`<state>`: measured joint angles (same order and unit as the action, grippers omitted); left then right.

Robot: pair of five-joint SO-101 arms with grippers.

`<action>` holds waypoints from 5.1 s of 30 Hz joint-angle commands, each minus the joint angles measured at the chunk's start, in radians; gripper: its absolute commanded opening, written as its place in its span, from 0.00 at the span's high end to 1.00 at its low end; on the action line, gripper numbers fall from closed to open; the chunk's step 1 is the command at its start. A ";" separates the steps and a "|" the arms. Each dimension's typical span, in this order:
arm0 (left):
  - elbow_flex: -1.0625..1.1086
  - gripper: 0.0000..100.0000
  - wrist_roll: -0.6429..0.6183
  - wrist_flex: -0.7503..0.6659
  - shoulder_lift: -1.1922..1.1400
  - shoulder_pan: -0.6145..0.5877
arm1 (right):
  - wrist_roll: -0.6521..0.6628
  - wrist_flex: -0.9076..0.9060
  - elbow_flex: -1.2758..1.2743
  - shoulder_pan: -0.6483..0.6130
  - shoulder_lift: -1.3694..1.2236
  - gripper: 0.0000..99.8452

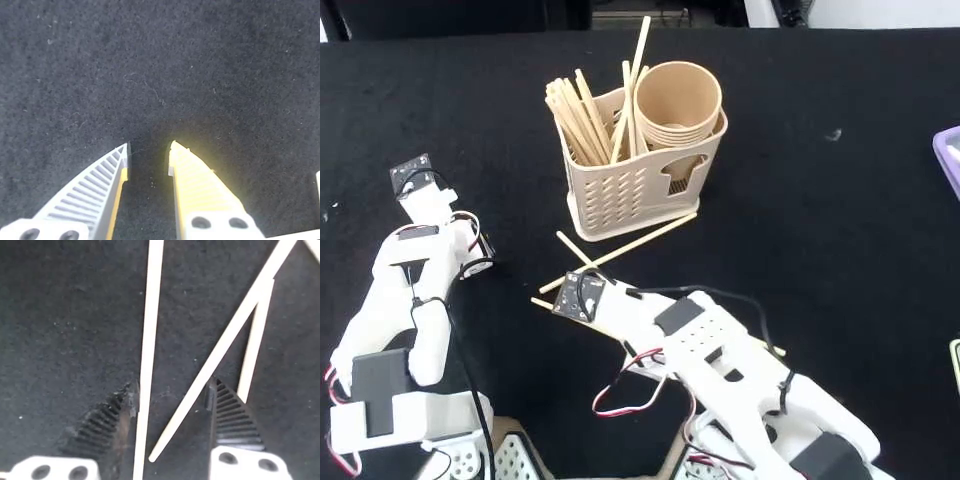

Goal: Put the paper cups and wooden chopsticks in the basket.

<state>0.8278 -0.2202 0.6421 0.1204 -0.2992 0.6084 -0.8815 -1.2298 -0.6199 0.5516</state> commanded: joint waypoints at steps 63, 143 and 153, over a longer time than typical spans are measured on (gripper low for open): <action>0.005 0.86 -0.006 -0.012 0.012 -0.027 | -0.218 -0.245 0.513 0.198 0.769 0.99; -0.249 0.82 0.313 0.328 0.000 0.372 | 0.180 -0.023 -0.381 0.534 0.806 0.84; -0.084 0.82 0.299 0.195 0.006 0.444 | 0.170 -0.012 -0.387 0.535 0.806 0.84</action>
<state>0.7035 0.0775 0.8892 0.1158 0.1289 0.7741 -0.9137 -1.6180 -0.0997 1.3449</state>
